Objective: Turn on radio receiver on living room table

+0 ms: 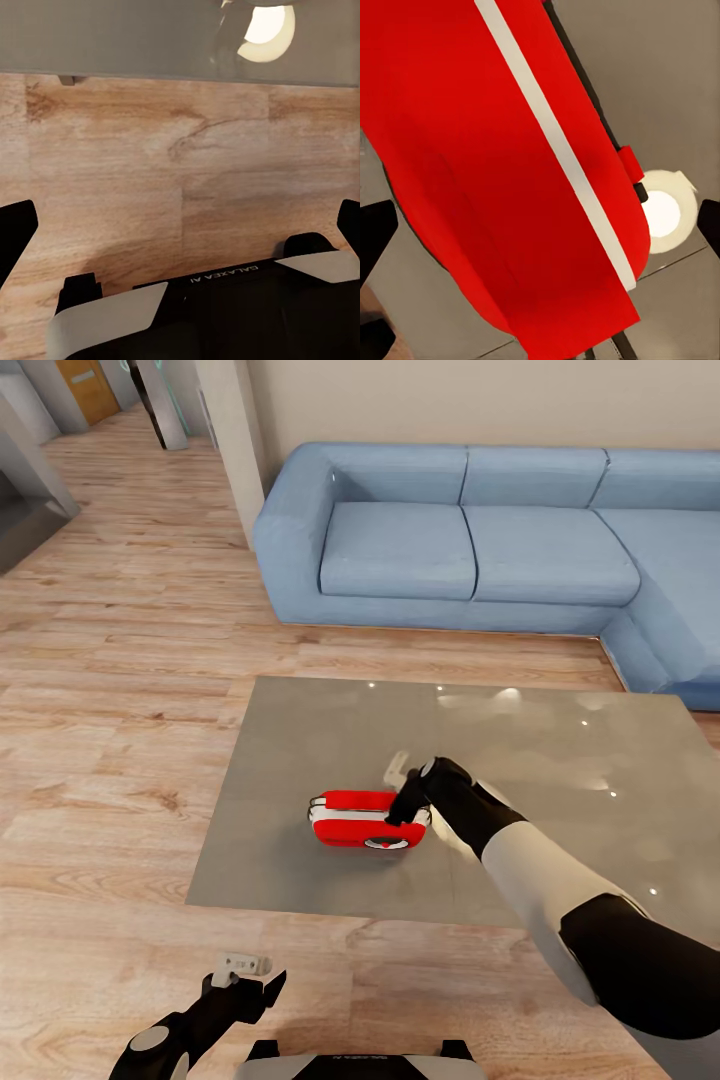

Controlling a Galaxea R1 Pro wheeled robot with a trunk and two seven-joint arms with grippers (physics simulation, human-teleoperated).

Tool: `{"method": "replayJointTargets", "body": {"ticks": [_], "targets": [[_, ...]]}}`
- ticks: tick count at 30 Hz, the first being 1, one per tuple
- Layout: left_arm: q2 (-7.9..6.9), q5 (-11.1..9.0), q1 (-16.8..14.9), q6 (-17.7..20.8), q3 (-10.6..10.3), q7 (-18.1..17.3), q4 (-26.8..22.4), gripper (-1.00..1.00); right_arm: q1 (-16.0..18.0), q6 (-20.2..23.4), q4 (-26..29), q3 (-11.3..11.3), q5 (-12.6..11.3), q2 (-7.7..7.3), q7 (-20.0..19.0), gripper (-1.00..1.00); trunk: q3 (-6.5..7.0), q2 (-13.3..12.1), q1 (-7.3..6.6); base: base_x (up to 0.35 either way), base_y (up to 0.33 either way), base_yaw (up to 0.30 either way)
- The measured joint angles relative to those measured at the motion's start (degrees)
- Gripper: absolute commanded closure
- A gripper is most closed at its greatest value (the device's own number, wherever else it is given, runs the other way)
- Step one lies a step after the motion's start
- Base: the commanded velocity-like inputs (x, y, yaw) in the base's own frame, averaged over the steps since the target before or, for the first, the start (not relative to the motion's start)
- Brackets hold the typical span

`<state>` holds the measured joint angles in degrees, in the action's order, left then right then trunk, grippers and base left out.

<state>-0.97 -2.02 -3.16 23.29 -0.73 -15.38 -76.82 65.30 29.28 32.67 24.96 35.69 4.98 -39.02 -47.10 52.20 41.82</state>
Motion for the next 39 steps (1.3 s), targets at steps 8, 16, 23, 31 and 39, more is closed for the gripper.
{"method": "replayJointTargets", "body": {"ticks": [8, 16, 23, 31, 39], "targets": [[0.0, 0.0, 0.0, 0.0, 0.0, 0.0, 0.0, -1.0, 0.0, -0.9, -3.0, 0.0, 0.0, 1.17, 0.0, -1.0, 0.0, 0.0, 0.0, 0.0, 0.0, 0.0], [0.0, 0.0, 0.0, 0.0, 0.0, 0.0, 0.1, -1.0, 0.0, -1.1, -3.2, 0.0, 0.0, 1.43, 0.0, -1.0, 0.0, 0.0, 0.0, 0.0, 0.0, 0.0], [0.0, 0.0, 0.0, 0.0, 0.0, 0.0, 0.1, -1.0, 0.0, -1.3, -3.2, 0.1, 0.0, 1.09, 0.0, -1.0, 0.0, 0.0, 0.0, 0.0, 0.0, 0.0], [0.0, 0.0, 0.0, 0.0, 0.0, 0.0, 0.1, -1.0, 0.0, -1.4, -3.2, 0.1, 0.0, 0.67, 0.0, -1.0, 0.0, 0.0, 0.0, 0.0, 0.0, 0.0], [0.0, 0.0, 0.0, 0.0, 0.0, 0.0, 0.1, -1.0, 0.0, -1.4, -3.3, 0.1, 0.0, 0.09, 0.0, -1.0, 0.0, 0.0, 0.0, 0.0, 0.0, 0.0]]}}
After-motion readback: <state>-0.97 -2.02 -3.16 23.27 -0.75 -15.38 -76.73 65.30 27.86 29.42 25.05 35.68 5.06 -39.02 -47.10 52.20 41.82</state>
